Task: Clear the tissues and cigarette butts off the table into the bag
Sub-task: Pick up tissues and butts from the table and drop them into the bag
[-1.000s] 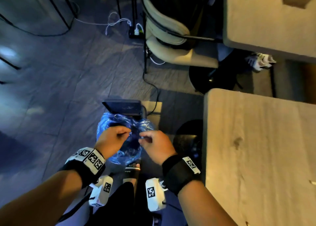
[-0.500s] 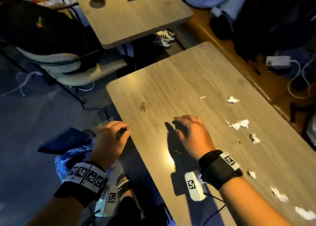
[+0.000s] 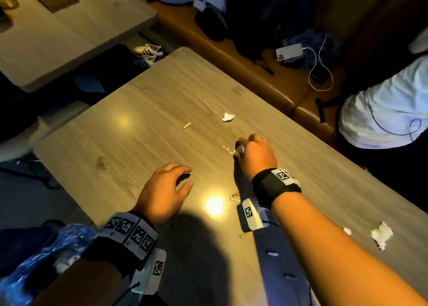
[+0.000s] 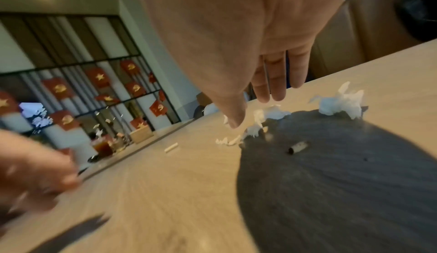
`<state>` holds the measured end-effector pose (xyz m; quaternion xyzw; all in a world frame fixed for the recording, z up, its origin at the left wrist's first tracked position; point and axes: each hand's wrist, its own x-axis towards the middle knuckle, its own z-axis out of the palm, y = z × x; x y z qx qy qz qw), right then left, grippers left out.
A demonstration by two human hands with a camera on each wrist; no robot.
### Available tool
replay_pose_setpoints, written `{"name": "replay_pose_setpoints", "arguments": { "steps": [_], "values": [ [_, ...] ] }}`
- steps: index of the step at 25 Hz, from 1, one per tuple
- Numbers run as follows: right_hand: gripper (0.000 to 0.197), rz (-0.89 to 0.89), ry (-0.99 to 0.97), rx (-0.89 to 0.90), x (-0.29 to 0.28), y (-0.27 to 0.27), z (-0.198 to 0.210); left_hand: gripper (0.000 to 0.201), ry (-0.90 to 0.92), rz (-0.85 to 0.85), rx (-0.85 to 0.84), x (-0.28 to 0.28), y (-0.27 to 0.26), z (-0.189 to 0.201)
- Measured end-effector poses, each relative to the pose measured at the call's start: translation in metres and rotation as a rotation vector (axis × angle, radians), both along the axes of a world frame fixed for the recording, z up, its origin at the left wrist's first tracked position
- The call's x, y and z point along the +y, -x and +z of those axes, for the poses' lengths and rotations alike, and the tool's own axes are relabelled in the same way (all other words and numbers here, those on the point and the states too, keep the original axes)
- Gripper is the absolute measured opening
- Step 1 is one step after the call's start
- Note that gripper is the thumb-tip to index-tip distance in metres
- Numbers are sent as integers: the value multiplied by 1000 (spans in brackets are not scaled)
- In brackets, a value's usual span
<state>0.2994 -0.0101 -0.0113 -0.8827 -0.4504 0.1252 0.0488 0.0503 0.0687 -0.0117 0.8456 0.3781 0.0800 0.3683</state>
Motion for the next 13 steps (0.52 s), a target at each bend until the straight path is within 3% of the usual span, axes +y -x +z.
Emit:
{"name": "replay_pose_setpoints", "arguments": {
  "steps": [9,13],
  "values": [
    [13,125,80,16,2,7,-20,43,-165,-135,175,51,-108,12],
    [14,126,105,43,6,8,-15,60,-182,-147,182,68,-160,1]
  ]
}}
